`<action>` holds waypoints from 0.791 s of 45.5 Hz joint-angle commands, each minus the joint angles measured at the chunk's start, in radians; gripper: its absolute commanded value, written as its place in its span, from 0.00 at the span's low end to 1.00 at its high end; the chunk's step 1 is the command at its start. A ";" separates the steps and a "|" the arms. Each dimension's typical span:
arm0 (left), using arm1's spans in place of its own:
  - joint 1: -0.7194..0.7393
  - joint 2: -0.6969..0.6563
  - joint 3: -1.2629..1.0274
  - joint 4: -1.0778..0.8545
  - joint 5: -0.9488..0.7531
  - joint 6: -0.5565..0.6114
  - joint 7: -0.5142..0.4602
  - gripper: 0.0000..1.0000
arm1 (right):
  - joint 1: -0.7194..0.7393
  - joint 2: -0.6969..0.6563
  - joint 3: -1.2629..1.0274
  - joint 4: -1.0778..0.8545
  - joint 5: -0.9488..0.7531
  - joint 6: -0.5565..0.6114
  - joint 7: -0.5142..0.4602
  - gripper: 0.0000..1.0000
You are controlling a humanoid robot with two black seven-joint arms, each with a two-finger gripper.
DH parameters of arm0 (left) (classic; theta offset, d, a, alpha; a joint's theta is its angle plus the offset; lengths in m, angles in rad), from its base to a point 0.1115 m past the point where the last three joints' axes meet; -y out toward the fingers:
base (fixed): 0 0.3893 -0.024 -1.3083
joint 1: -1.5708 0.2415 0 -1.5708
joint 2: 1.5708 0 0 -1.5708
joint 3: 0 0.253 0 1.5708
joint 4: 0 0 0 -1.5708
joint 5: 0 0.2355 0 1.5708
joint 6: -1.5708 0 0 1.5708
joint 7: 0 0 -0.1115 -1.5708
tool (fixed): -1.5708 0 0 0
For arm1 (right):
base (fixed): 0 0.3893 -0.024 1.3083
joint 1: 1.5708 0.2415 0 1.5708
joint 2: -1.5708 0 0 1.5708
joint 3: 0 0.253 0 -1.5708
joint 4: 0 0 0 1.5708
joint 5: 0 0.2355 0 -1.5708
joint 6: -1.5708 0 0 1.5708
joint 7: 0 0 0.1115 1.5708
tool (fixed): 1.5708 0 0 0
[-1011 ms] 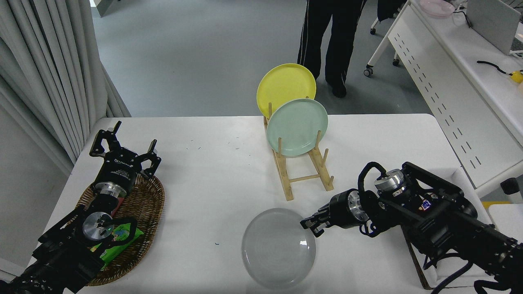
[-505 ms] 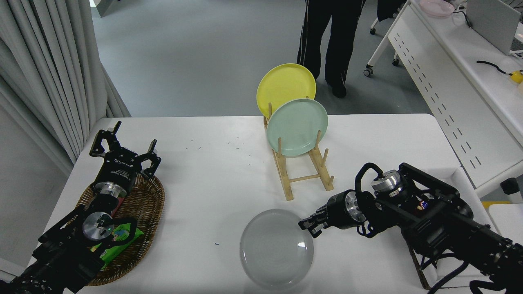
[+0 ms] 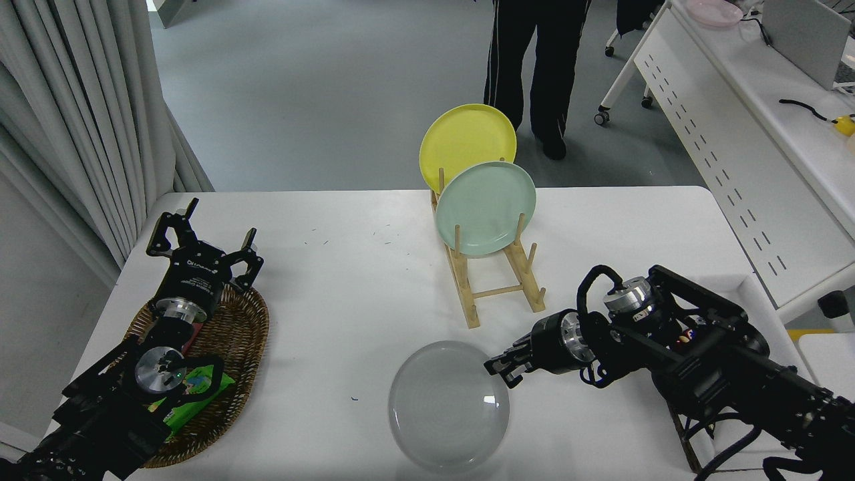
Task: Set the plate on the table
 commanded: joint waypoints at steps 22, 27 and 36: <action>0.000 0.000 0.000 0.000 0.000 0.000 0.000 1.00 | 0.009 0.001 0.001 -0.021 -0.009 0.000 -0.010 0.30; 0.000 0.000 0.000 0.000 0.000 0.000 0.000 1.00 | 0.011 0.001 0.003 -0.021 -0.009 0.000 -0.019 0.77; 0.000 0.000 0.000 0.000 0.000 0.000 0.000 1.00 | 0.020 -0.004 -0.009 -0.008 -0.007 0.000 -0.023 1.00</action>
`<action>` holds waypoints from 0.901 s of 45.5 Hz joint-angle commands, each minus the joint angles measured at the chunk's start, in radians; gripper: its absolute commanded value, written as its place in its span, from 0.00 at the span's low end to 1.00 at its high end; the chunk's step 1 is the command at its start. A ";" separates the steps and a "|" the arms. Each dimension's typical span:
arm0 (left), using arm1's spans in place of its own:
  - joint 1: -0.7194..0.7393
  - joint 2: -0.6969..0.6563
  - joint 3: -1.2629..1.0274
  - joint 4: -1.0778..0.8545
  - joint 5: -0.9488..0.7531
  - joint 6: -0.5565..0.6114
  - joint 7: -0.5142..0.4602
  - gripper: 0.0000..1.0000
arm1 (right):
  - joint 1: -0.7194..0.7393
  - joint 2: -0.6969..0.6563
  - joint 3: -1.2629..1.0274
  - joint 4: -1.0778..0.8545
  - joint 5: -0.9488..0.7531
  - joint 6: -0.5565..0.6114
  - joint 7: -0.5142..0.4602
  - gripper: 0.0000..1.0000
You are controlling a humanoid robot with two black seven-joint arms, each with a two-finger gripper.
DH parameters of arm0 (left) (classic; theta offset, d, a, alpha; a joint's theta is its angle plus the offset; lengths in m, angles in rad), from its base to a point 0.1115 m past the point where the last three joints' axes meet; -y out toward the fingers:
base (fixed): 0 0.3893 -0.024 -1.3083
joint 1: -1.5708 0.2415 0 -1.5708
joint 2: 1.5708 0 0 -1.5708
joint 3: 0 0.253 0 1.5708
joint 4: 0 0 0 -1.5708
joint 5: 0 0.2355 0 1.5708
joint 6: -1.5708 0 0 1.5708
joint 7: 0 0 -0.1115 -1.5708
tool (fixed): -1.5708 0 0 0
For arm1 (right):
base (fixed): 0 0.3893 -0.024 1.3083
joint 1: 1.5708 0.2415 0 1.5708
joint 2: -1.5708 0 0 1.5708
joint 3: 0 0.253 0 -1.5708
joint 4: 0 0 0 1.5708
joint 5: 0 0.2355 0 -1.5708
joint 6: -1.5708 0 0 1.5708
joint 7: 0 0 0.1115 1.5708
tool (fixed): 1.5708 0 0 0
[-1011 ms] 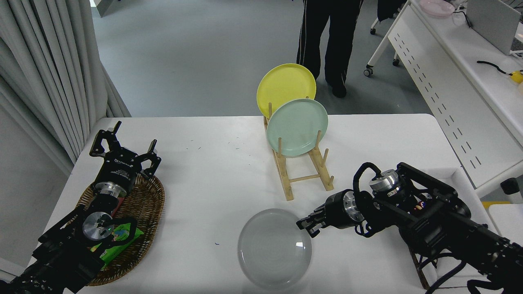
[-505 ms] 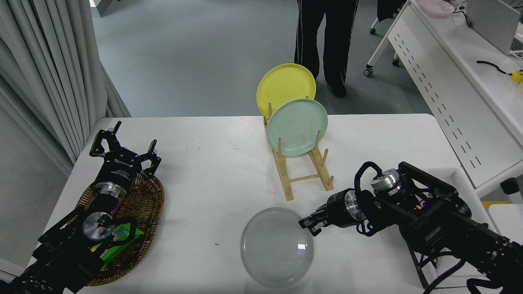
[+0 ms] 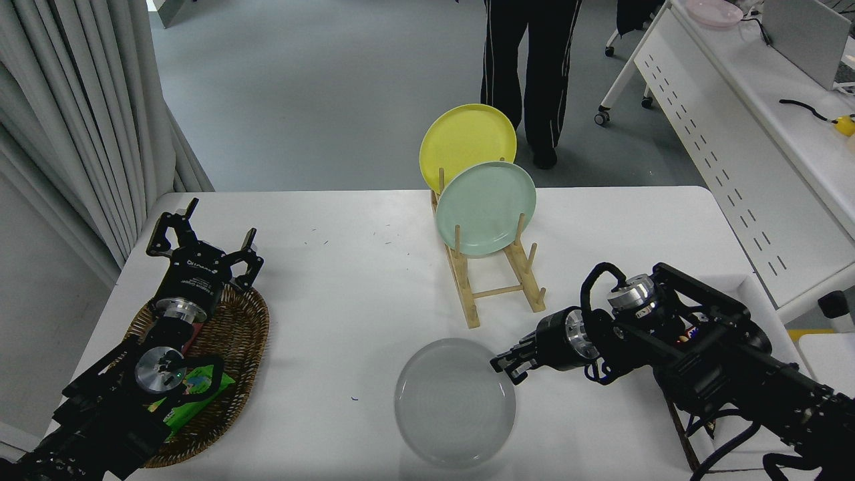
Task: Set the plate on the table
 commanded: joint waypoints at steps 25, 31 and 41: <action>0.000 0.000 0.001 0.000 0.000 0.000 0.000 1.00 | 0.037 -0.094 -0.011 0.292 0.007 0.346 0.003 1.00; 0.000 0.000 0.000 0.000 0.000 0.000 0.000 1.00 | 0.037 -0.089 -0.008 0.294 -0.014 0.629 0.006 1.00; 0.000 0.000 0.000 0.000 0.000 0.000 0.000 1.00 | 0.039 -0.095 0.056 0.299 -0.104 0.701 0.136 1.00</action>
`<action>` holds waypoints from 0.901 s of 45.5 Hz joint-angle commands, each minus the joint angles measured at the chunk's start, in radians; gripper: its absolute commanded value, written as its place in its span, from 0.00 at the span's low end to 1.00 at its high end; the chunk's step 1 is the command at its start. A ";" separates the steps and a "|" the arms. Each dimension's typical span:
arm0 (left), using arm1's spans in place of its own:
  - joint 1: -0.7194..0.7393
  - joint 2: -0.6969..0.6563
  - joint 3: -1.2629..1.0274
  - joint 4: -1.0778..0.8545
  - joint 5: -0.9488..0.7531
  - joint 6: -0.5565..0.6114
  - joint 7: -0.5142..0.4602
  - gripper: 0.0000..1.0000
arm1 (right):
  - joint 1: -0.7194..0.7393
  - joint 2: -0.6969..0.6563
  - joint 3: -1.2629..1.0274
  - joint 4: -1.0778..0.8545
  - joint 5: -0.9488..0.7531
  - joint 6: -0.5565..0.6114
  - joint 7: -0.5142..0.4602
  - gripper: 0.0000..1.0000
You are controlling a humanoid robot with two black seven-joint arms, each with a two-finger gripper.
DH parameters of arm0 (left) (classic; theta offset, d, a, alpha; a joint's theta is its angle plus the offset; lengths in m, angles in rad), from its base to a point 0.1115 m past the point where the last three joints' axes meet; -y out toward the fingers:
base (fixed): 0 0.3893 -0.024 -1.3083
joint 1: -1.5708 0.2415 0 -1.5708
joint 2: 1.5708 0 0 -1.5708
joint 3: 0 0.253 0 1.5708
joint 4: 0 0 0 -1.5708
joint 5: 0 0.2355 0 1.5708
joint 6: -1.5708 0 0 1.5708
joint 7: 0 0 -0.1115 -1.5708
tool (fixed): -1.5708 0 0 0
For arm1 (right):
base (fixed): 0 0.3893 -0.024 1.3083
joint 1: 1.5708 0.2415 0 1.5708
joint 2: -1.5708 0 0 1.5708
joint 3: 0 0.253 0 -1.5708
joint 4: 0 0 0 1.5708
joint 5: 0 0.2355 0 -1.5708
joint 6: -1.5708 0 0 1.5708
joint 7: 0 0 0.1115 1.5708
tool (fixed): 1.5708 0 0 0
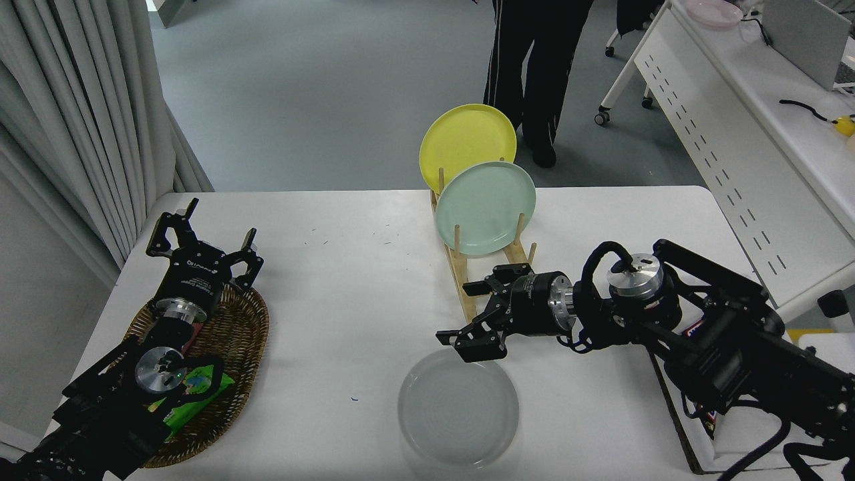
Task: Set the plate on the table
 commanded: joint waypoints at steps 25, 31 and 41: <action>0.000 0.000 0.000 0.000 0.000 0.000 0.000 1.00 | -0.097 -0.007 0.398 -0.018 -0.565 0.163 0.553 1.00; 0.000 0.000 0.000 0.000 0.000 0.000 0.000 1.00 | -0.157 0.008 0.476 -0.065 -0.692 0.166 0.588 1.00; 0.000 0.000 0.000 0.000 0.000 0.000 0.000 1.00 | -0.275 0.025 0.596 -0.100 -0.841 0.187 0.614 1.00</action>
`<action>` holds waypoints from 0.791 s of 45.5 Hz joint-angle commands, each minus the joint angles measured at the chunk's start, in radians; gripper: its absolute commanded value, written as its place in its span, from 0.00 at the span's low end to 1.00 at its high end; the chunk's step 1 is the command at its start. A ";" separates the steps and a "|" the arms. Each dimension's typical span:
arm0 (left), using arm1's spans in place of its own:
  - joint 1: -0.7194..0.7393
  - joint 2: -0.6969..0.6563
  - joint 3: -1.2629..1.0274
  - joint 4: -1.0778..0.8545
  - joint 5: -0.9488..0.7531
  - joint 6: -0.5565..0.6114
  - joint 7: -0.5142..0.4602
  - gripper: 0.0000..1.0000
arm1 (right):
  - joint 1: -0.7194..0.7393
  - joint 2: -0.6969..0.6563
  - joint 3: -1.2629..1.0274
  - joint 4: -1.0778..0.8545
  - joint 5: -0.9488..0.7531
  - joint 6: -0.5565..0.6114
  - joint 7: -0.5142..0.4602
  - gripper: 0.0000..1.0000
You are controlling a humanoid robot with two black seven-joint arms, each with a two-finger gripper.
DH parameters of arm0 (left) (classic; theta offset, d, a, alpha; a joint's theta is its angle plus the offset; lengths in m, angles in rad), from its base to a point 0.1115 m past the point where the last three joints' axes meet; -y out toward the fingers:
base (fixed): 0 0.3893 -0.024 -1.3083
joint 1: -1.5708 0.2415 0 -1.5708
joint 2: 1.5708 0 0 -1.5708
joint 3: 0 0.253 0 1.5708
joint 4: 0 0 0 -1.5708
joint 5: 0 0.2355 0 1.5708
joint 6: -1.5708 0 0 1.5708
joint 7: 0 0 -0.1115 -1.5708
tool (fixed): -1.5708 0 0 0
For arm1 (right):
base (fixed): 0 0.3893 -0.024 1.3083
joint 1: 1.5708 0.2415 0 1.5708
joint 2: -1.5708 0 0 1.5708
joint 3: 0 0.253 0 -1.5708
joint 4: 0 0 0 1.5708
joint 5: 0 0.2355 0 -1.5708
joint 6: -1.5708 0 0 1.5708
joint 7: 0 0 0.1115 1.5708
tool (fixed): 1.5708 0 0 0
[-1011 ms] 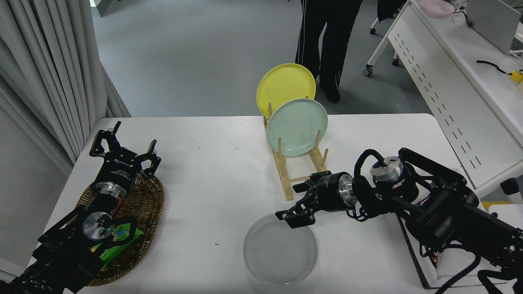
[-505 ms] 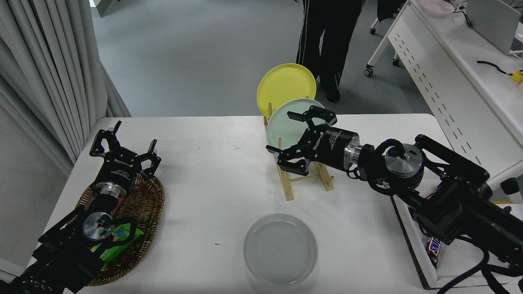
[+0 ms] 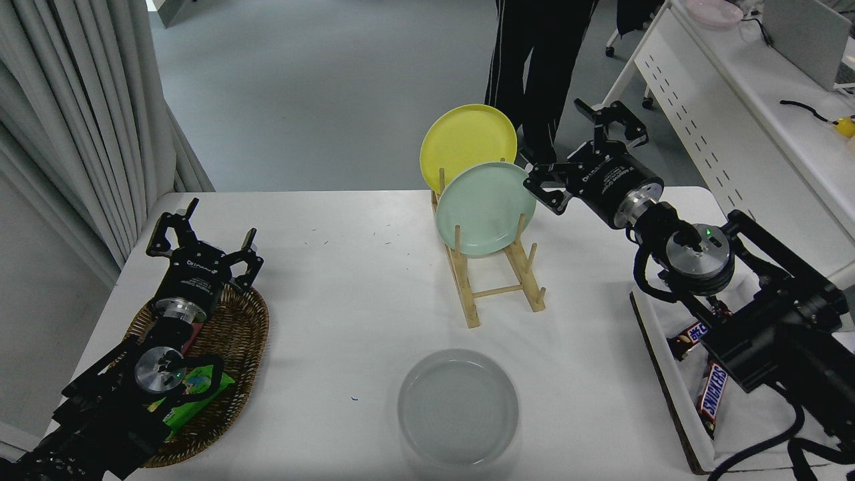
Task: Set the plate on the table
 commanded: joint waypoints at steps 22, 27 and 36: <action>0.000 0.000 0.000 0.000 0.000 0.000 0.000 1.00 | -0.228 0.091 0.181 -0.334 -0.227 0.323 0.132 1.00; 0.000 0.000 0.000 0.000 0.000 0.000 0.000 1.00 | -0.248 0.091 0.190 -0.319 -0.226 0.323 0.164 1.00; 0.000 0.000 0.000 0.000 0.000 0.000 0.000 1.00 | -0.252 0.089 0.179 -0.320 -0.218 0.323 0.166 1.00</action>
